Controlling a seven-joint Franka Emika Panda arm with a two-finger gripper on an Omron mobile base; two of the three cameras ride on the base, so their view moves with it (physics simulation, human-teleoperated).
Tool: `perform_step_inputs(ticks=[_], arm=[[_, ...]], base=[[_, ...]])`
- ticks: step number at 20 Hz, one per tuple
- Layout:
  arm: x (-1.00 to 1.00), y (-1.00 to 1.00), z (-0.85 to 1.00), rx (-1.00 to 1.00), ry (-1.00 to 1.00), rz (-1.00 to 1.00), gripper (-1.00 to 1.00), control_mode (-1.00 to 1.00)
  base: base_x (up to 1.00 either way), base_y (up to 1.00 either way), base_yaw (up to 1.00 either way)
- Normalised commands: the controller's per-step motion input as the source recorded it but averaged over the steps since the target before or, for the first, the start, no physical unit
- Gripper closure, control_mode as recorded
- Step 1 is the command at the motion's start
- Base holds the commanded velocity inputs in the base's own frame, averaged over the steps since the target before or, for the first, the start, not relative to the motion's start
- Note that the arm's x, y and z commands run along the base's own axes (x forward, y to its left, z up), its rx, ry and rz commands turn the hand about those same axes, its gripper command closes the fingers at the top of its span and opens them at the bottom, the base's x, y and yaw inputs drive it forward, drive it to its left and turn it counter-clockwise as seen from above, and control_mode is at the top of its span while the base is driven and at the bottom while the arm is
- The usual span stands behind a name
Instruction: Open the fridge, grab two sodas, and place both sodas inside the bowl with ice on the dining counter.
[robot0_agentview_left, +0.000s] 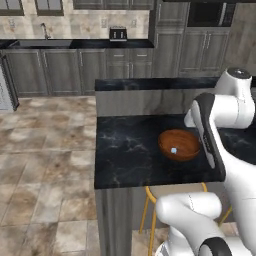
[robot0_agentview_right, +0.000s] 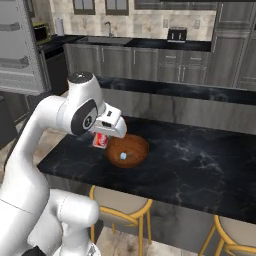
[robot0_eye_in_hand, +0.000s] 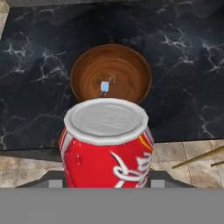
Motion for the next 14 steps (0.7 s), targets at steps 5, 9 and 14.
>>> perform_step_inputs(ticks=[5,9,14], arm=[[0.79,0.12,-0.38,-0.01,0.29,0.05,1.00,-1.00],[0.49,-0.02,-0.49,0.00,0.21,0.07,1.00,-1.00],[0.34,-0.08,-0.44,0.00,0.16,0.03,1.00,-1.00]], base=[[0.00,0.00,0.00],[0.00,0.00,0.00],[0.00,0.00,0.00]])
